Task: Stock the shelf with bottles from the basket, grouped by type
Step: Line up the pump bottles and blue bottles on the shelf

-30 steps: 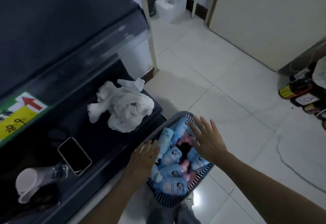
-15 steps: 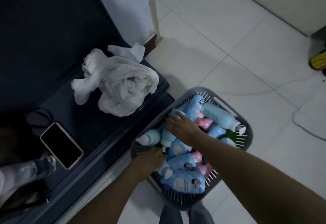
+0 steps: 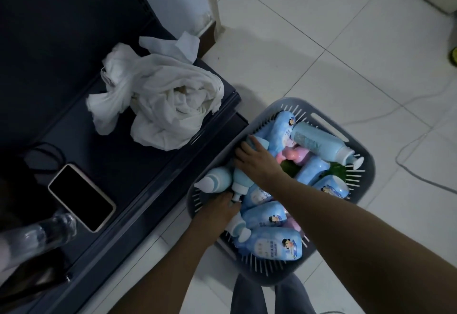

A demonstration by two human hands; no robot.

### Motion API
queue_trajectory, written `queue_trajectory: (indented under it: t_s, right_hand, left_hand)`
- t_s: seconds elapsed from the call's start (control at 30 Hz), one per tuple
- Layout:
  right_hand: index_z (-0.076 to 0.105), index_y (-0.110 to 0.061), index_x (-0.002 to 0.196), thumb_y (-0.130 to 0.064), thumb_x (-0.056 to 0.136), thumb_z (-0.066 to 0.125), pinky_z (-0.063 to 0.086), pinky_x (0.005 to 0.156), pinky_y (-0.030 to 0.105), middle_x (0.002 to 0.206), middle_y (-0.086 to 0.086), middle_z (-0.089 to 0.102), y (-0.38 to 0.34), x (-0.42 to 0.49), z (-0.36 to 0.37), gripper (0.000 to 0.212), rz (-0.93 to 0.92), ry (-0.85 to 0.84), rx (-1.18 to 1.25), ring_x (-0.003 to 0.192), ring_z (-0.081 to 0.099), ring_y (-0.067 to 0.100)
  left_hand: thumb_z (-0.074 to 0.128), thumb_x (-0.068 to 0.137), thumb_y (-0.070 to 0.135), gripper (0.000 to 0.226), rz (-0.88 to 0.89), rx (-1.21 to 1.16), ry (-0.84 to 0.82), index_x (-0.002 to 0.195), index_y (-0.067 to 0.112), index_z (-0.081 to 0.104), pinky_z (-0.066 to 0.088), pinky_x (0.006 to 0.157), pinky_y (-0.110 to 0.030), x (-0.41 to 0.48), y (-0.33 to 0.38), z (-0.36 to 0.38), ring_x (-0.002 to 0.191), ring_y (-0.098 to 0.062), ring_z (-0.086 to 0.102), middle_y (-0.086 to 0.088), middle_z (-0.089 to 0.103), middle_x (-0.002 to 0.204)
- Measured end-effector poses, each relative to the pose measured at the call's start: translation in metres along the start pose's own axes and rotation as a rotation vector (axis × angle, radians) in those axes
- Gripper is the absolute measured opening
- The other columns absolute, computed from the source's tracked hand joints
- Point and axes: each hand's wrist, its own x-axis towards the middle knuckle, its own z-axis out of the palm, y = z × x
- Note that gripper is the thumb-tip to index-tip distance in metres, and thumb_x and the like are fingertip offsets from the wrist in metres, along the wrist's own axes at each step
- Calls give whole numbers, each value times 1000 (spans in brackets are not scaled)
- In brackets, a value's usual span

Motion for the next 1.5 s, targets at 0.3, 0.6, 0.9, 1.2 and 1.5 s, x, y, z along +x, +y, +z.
queue_trajectory:
  t_s: [0.3,0.6,0.9,1.2,1.5]
  right_hand:
    - [71,-13,92,-9,73,49,49,87,54,97,8,70,38,-49,-16,29,67,271,73,98,67,31]
    - [55,-8,121,-10,56,79,39,96,39,120,12,57,32,-98,-111,69,428,142,972,110,52,29]
    - [48,-23,124,4,65,77,46,71,9,103,-11,62,28,-121,-268,71,334,71,1372,87,59,-10]
    - [58,-22,100,-31,36,82,53,77,27,90,-5,70,-31,-113,-441,69,38,94,1548,89,66,12]
    - [58,-20,102,-30,33,78,51,63,19,80,-10,72,-157,-71,-542,73,-251,96,1610,76,67,5]
  left_hand:
    - [74,67,9,57,32,-418,246,108,31,41,50,87,-28,-35,-1,-21,100,-4,51,4,54,107]
    - [81,60,-6,54,-344,-1159,578,99,21,54,51,76,-17,-86,60,-107,92,-15,58,1,60,99]
    - [88,49,0,72,-370,-1501,1030,113,8,57,57,78,-44,-182,123,-214,89,-21,66,-8,66,101]
    - [77,65,-11,52,-352,-1306,1486,100,20,55,50,57,-10,-323,164,-279,69,7,63,4,65,90]
    - [79,57,1,44,-498,-1122,1808,94,7,56,47,56,-10,-483,143,-286,65,-2,60,-6,63,81]
